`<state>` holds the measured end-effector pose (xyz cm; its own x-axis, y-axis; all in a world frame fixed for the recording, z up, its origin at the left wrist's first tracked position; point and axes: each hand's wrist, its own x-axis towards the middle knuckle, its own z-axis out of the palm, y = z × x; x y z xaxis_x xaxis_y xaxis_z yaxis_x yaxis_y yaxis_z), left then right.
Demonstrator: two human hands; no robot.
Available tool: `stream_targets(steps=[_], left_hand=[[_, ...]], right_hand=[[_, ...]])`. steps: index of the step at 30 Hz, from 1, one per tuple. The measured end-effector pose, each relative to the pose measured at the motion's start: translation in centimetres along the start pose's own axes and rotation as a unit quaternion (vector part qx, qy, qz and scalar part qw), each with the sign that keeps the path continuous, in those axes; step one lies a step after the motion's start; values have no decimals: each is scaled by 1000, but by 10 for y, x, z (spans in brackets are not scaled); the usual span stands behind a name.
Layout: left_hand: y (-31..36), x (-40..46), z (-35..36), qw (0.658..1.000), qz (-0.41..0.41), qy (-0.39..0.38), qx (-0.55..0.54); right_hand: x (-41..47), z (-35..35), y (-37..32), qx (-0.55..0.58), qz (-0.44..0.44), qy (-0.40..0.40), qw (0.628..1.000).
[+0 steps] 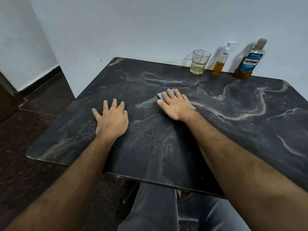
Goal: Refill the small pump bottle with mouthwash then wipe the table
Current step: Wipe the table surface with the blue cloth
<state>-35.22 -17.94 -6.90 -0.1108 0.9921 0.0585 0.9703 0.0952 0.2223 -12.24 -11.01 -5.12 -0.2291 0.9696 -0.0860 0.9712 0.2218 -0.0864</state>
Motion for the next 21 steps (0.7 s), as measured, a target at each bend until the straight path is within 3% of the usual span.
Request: stream_targets(steps=[10, 21], left_hand=[[-3, 2, -2, 997, -19, 29, -64], [-4, 1, -4, 996, -26, 35, -83]], right_hand=[[-45, 13, -56, 0, -141, -2, 990], [-113, 15, -73, 1, -193, -20, 981]])
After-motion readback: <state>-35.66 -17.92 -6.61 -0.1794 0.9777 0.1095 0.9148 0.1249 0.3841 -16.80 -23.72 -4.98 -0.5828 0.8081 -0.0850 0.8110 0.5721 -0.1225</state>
